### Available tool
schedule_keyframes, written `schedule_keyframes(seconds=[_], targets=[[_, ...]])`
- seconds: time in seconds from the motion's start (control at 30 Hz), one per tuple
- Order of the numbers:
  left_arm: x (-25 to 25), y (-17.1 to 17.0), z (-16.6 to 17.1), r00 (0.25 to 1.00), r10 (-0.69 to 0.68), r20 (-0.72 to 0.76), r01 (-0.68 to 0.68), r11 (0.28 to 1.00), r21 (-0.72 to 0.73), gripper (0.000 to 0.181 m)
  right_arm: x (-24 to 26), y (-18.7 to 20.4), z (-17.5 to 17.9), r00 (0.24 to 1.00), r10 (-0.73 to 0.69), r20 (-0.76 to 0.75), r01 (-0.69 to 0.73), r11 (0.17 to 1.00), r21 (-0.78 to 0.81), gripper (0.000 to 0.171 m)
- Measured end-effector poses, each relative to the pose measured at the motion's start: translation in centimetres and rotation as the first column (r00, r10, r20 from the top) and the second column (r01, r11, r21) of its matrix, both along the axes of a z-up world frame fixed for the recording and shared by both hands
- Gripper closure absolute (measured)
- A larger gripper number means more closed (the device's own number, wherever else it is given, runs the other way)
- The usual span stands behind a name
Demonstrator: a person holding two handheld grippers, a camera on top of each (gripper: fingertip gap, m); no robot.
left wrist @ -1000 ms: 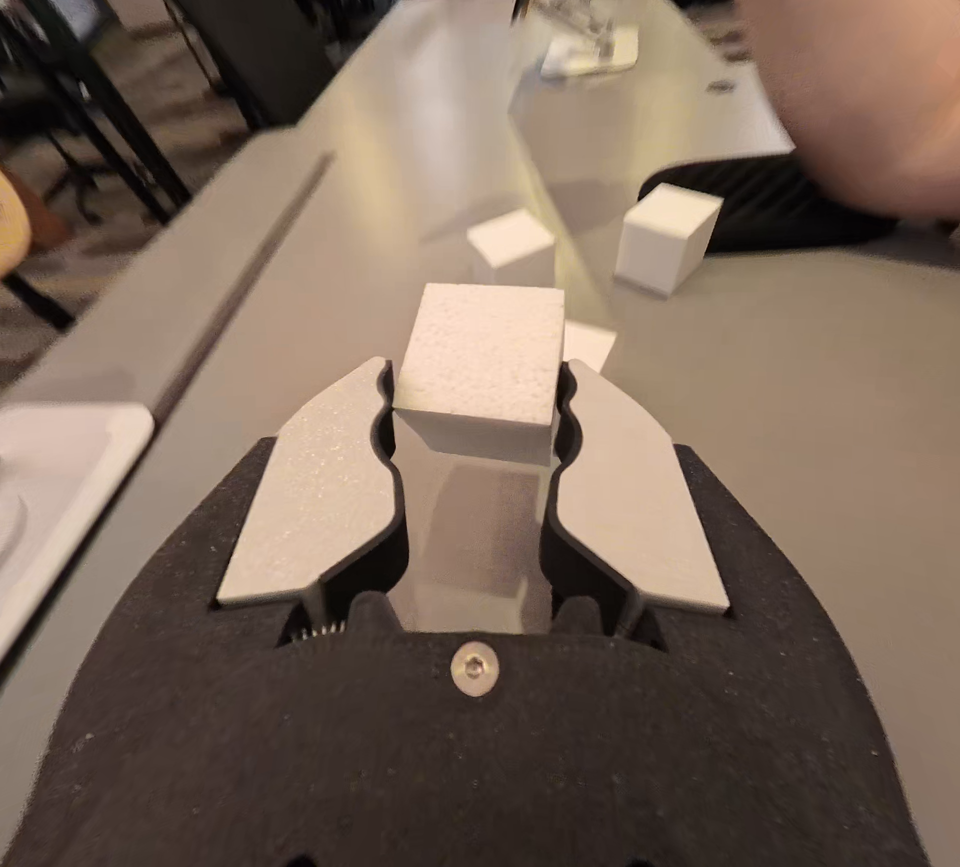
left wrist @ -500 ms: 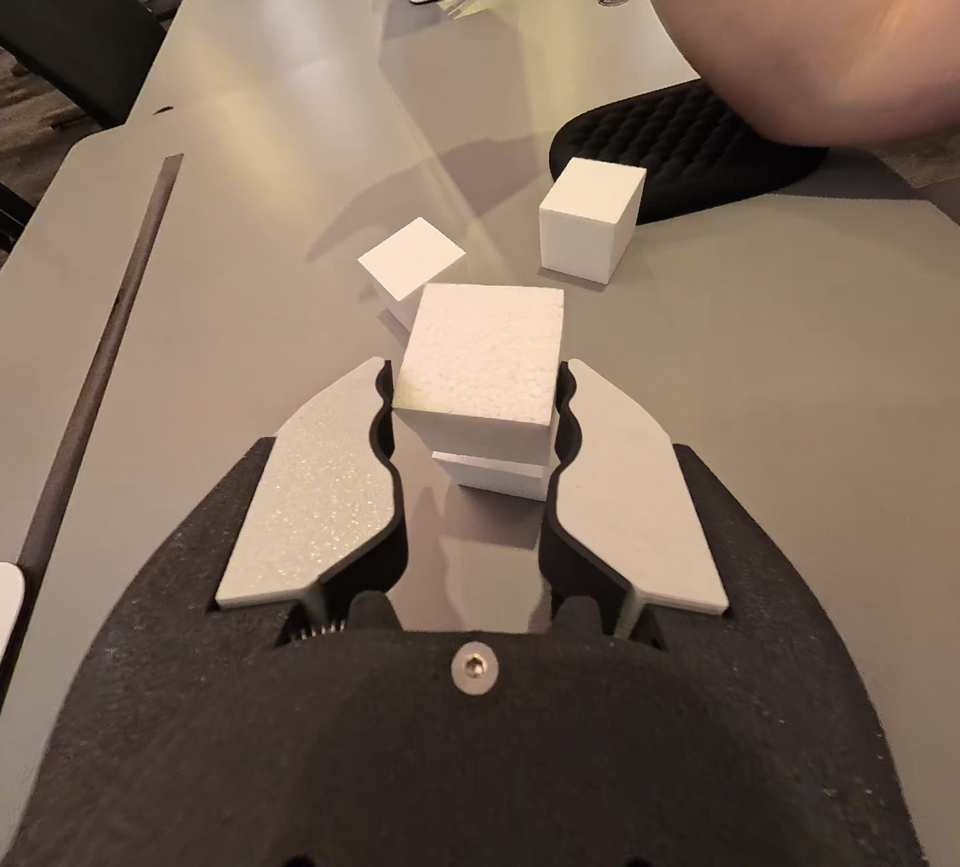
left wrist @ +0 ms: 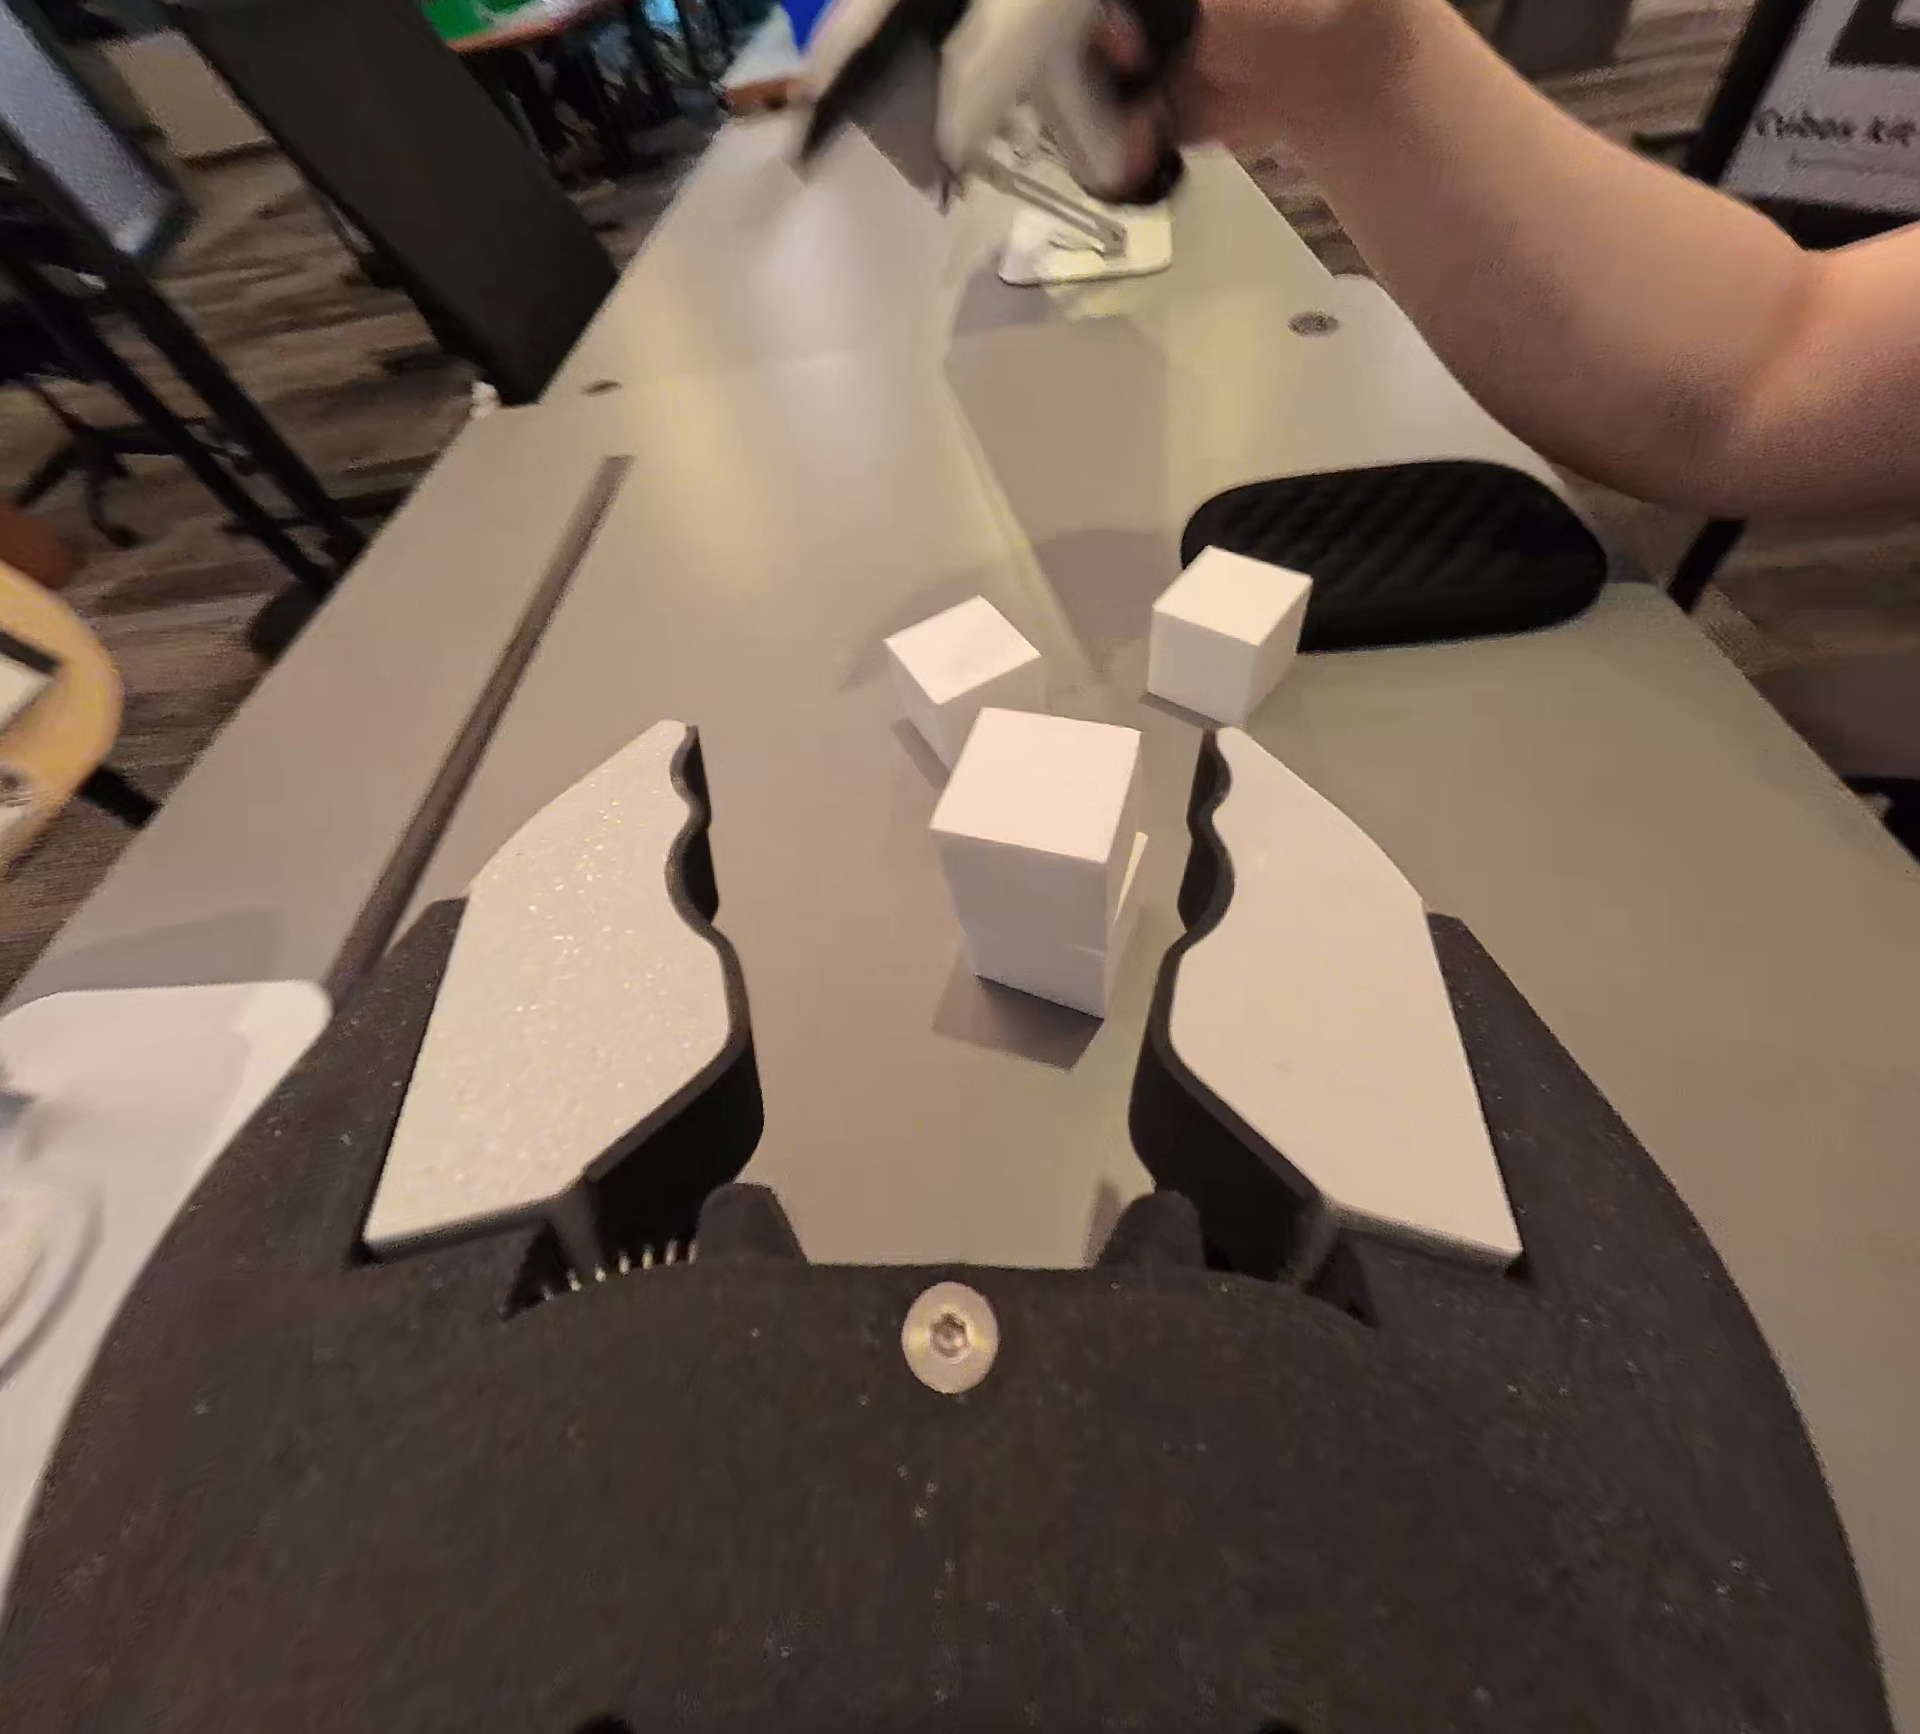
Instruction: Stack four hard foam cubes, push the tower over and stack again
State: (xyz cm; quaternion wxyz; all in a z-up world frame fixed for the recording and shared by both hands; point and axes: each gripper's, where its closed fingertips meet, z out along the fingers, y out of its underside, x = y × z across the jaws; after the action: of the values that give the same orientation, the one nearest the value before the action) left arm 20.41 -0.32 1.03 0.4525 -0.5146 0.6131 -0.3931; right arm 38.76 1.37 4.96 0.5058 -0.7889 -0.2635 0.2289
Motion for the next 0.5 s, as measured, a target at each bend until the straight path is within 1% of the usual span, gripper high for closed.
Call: schedule_keyframes(seconds=[0.07, 0.13, 0.2, 0.27, 0.33, 0.43, 0.5], targets=[[-1.5, 1.0, 1.9, 0.998, 0.063, 0.03, -0.063, 0.998, 0.007, 0.094, -1.5, -2.2, -2.0, 1.0, 0.025, 0.006, -0.025, 1.0, -0.012, 0.101], [-2.6, 1.5, 3.5, 0.992, 0.106, 0.065, -0.107, 0.994, 0.018, 0.091, -2.7, -5.0, -3.7, 0.998, 0.053, 0.016, -0.053, 0.998, 0.034, 0.101], [-3.3, 1.4, 4.9, 0.988, 0.112, 0.106, -0.115, 0.993, 0.026, 0.09, -2.7, -7.4, -6.2, 0.997, 0.036, 0.065, -0.04, 0.998, 0.058, 0.101], [-3.9, 1.2, 5.8, 0.985, 0.111, 0.135, -0.116, 0.993, 0.028, 0.09, -2.3, -9.4, -9.6, 0.991, 0.042, 0.129, -0.043, 0.999, 0.006, 0.097], [-4.2, 1.0, 6.2, 0.984, 0.107, 0.144, -0.112, 0.993, 0.03, 0.09, -1.6, -10.8, -12.8, 0.984, 0.038, 0.175, -0.023, 0.996, -0.085, 0.092], [-4.3, 0.6, 6.7, 0.983, 0.091, 0.157, -0.097, 0.995, 0.034, 0.091, -1.9, -12.0, -15.5, 0.982, 0.052, 0.18, -0.021, 0.985, -0.169, 0.092], [-4.2, 0.4, 6.8, 0.984, 0.083, 0.158, -0.089, 0.995, 0.036, 0.091, -1.9, -12.2, -17.0, 0.97, 0.047, 0.239, 0.002, 0.98, -0.198, 0.093]])
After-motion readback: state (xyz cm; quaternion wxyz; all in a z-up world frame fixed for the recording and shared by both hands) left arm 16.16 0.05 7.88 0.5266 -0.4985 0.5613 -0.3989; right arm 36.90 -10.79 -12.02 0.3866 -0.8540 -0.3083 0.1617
